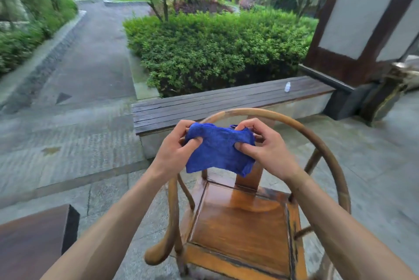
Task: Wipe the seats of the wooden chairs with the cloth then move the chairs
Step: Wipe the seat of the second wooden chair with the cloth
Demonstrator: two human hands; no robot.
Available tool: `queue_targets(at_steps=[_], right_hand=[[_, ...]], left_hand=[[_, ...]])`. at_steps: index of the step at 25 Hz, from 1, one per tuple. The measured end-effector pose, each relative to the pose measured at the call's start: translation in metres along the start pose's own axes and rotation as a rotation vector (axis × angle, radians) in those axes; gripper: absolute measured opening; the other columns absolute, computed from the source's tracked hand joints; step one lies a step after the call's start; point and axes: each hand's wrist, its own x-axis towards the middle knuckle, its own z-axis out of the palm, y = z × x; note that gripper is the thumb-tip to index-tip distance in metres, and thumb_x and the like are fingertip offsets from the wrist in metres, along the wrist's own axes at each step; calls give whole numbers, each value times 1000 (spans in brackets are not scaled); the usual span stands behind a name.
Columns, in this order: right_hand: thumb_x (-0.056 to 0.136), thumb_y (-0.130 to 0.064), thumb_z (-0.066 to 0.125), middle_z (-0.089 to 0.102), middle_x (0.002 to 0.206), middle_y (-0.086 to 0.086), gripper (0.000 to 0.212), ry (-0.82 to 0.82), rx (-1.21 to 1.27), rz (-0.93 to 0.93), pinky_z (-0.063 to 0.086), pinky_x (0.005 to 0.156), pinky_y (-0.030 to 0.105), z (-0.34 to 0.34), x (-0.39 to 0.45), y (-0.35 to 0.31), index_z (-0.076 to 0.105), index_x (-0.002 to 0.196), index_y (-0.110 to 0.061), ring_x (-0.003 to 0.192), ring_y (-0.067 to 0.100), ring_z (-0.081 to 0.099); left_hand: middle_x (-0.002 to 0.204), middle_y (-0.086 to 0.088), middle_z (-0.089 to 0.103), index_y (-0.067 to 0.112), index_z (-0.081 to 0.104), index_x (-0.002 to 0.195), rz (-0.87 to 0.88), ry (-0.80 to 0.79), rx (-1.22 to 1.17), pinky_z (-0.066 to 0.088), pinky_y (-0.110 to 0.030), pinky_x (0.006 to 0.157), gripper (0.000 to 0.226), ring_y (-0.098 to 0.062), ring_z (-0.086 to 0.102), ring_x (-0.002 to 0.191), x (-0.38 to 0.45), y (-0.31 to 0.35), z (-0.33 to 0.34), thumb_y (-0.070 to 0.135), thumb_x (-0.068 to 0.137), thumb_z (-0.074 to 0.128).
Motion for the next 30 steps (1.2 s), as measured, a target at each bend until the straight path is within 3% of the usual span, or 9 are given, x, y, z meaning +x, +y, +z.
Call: queue_targets(at_steps=[3,6,10,14,18,22,25,30], right_hand=[[80,-2,76,71,97,-7,36,-117,52,-82,56,78,50,17,6,-9,66,97,-33,80,21,62],[80,-2,76,72,97,1,37,-291,119,-201,55,76,52,43,7,-20,66,100,-31,83,34,62],[80,2,75,71,99,-14,38,-592,268,-300,57,78,42,98,-16,-50,67,99,-31,83,22,66],[80,3,76,69,100,-25,38,-848,397,-429,51,81,21,160,-80,-103,67,99,-28,87,5,65],[80,-1,75,71,108,-22,34,-1168,506,-538,54,85,26,207,-193,-180,67,103,-25,94,10,69],[80,2,74,72,107,-21,36,-1421,633,-652,53,82,20,232,-334,-260,66,101,-26,94,7,69],[80,0,75,72,106,-21,37,-1631,700,-746,55,83,25,236,-465,-315,67,99,-30,93,12,69],[78,-6,79,70,104,-26,39,-1838,791,-948,53,85,32,220,-640,-375,67,99,-37,86,5,65]], left_hand=[[91,-9,67,42,60,90,-30,159,67,49,-33,71,19,-16,60,80,-39,15,-17,25,83,58],[88,-1,69,45,60,90,-73,367,119,51,-30,71,22,-14,63,81,-94,33,-30,24,82,57],[88,-6,67,40,61,94,-144,758,209,49,-29,71,23,-12,59,78,-199,64,-26,18,87,60],[72,21,62,26,59,96,-196,1105,376,42,-9,63,25,3,53,66,-314,107,-12,0,94,57],[78,25,63,32,58,95,-243,1406,529,44,-11,70,24,1,55,72,-463,168,24,8,92,62],[82,23,66,35,58,95,-252,1705,591,48,-13,72,23,-1,60,76,-606,231,86,14,87,61],[81,26,66,26,56,99,-299,1912,668,46,-11,71,28,5,59,73,-718,283,154,-1,92,60],[91,19,69,27,61,107,-354,2230,720,51,-20,81,26,-5,62,87,-850,335,250,19,82,59]])
